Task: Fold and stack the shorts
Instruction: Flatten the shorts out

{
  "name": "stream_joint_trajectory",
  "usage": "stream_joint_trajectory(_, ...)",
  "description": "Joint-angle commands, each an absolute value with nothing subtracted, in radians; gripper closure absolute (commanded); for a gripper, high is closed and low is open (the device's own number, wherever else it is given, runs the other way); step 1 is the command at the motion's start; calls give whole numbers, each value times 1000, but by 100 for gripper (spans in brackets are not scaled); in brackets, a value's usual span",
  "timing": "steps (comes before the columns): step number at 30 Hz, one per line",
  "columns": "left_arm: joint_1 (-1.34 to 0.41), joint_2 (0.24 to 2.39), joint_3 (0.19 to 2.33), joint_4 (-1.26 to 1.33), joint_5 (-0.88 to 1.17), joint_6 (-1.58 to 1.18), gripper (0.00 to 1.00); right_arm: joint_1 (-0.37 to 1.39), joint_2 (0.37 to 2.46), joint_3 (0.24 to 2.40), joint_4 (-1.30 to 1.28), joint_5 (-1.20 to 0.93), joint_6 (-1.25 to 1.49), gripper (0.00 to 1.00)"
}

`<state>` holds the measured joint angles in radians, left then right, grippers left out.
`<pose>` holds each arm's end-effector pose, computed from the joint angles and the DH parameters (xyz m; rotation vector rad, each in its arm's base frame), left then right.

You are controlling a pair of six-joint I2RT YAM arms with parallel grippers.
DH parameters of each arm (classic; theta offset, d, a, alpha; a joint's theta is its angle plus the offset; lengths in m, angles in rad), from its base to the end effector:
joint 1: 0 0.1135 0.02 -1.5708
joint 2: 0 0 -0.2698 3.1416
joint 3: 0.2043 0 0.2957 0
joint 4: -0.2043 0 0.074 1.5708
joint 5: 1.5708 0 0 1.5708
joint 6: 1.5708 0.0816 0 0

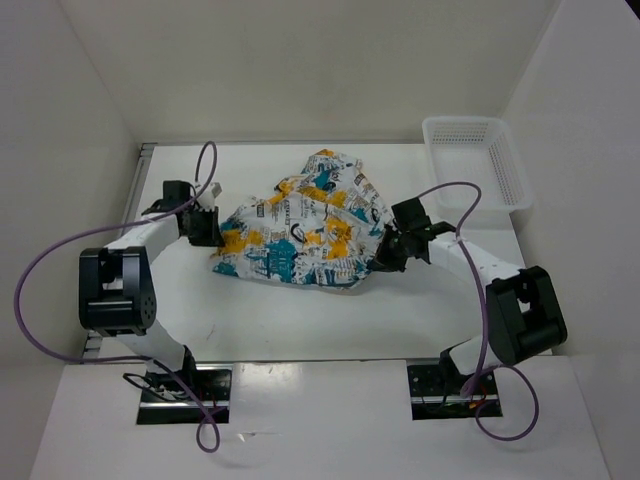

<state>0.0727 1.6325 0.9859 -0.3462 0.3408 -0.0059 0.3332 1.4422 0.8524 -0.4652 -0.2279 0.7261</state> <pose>0.3873 0.0009 0.1298 0.0299 2.5281 -0.4092 0.3106 0.1270 0.1364 0.4537 2.7033 0.6357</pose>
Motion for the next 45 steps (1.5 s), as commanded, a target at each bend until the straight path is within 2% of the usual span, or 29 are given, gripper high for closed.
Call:
stream_joint_trajectory(1, 81, 1675, 1049, -382, 342, 0, 97, 377, 1483, 919, -434, -229, 776, 100)
stream_joint_trajectory(3, 101, 1675, 1049, -382, 342, 0, 75, 377, 1503, 919, -434, -219, 787, 100)
stream_joint_trajectory(6, 115, 1596, 1049, -397, 342, 0, 35, 377, 1516, 910, -434, -195, 787, 100)
stream_joint_trajectory(7, 124, 1574, 1049, -409, 351, 0, 18, 377, 1516, 899, -425, -195, 787, 100)
stream_joint_trajectory(10, 133, 1470, 1005, -488, 365, 0, 7, 377, 1516, 890, -425, -195, 787, 100)
stream_joint_trajectory(13, 143, 1317, 892, -526, 399, 0, 8, 377, 1516, 890, -425, -184, 796, 100)
stream_joint_trajectory(16, 143, 1175, 676, -486, 477, 0, 41, 377, 1506, 899, -416, -184, 796, 100)
stream_joint_trajectory(17, 143, 1142, 620, -453, 504, 0, 47, 386, 1506, 899, -416, -184, 796, 100)
stream_joint_trajectory(18, 143, 1078, 567, -363, 530, 0, 49, 387, 1506, 899, -416, -184, 796, 100)
stream_joint_trajectory(20, 143, 987, 473, -289, 549, 0, 47, 387, 1506, 910, -416, -184, 786, 100)
stream_joint_trajectory(23, 143, 931, 472, -288, 509, 0, 30, 387, 1516, 934, -425, -184, 776, 100)
stream_joint_trajectory(24, 143, 931, 457, -267, 509, 0, 29, 387, 1526, 934, -425, -184, 766, 100)
stream_joint_trajectory(30, 133, 844, 315, -109, 394, 0, 29, 387, 1526, 965, -436, -184, 743, 100)
stream_joint_trajectory(34, 133, 847, 285, -144, 385, 0, 29, 387, 1536, 974, -436, -175, 732, 100)
stream_joint_trajectory(38, 133, 836, 272, -114, 376, 0, 23, 387, 1536, 983, -445, -175, 723, 100)
stream_joint_trajectory(41, 124, 893, 262, -43, 364, 0, 23, 387, 1545, 992, -445, -175, 723, 100)
stream_joint_trajectory(45, 124, 1166, 348, 66, 437, 0, 24, 387, 1545, 992, -445, -175, 723, 100)
